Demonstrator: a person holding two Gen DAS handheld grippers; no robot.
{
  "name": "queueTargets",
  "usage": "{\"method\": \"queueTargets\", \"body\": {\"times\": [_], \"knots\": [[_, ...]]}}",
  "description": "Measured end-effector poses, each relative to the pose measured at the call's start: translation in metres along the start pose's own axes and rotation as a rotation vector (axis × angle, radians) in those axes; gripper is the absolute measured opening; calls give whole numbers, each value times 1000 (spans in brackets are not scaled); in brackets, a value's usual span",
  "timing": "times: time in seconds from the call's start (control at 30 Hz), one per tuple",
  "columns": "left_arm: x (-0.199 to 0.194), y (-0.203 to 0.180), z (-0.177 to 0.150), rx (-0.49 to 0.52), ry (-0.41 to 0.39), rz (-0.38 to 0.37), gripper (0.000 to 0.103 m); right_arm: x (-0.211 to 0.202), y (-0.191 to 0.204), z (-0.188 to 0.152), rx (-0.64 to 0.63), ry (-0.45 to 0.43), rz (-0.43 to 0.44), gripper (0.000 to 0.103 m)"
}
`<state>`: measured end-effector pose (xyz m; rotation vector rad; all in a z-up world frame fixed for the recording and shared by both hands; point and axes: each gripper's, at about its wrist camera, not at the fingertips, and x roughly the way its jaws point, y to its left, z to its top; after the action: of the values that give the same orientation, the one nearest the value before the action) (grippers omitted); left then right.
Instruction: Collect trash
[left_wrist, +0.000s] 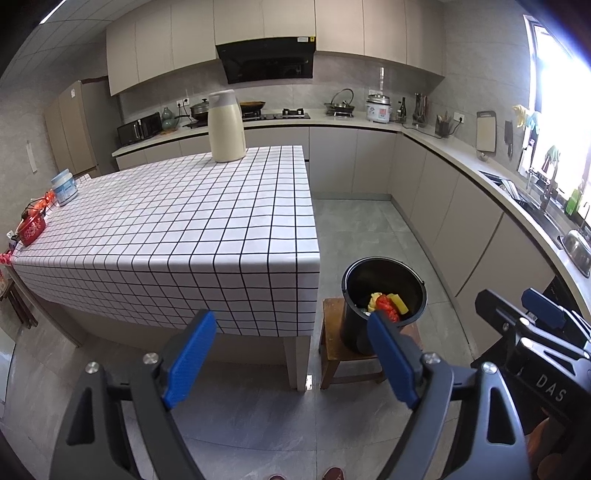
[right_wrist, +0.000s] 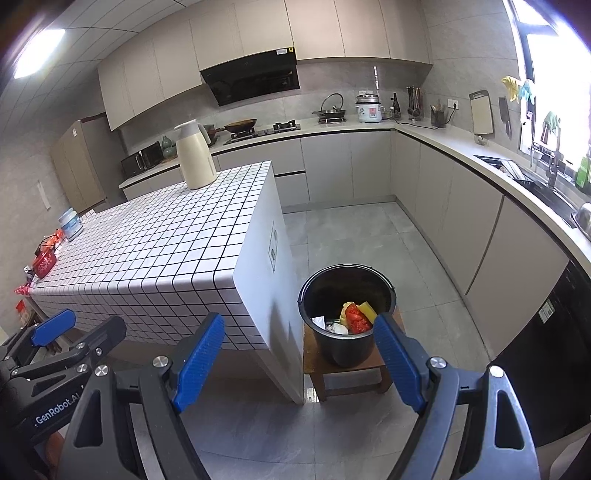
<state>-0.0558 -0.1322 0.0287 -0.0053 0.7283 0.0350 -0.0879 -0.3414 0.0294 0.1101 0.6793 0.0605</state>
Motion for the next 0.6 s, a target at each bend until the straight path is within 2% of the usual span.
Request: {"method": "queueTargets", "body": {"times": [0.6], "knots": [[4, 0, 0, -2, 27, -6, 86, 3, -1, -3, 8, 13, -1, 85]]}}
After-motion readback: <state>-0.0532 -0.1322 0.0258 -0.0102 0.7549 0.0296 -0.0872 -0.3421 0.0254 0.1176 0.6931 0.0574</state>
